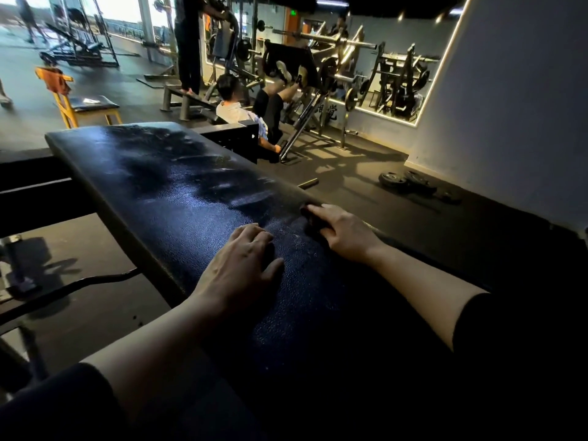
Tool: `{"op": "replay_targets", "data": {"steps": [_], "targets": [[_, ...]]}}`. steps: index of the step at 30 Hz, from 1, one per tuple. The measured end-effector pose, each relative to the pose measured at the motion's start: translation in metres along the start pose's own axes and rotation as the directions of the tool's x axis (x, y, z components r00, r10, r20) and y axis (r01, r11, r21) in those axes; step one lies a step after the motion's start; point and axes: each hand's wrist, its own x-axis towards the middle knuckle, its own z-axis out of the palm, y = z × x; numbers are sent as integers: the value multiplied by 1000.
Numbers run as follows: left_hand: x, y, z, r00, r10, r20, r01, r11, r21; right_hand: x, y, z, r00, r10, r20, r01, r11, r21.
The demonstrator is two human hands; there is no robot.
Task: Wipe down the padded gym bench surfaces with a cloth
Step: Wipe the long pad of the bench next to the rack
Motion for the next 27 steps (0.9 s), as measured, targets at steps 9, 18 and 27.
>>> {"op": "replay_targets", "data": {"steps": [9,18,27], "targets": [[-3,3,-5,1000,-18,-18,18,1000,-17,11,-27,-5,974,176,-139,-90,875,476],[-2,4,-5,999,-32,-43,31,999,-18,4,-30,9,788,-160,-594,160,986,-53],[4,-5,-14,996,-90,9,90,990,-108,0,-34,18,992,-95,82,87,992,92]]}}
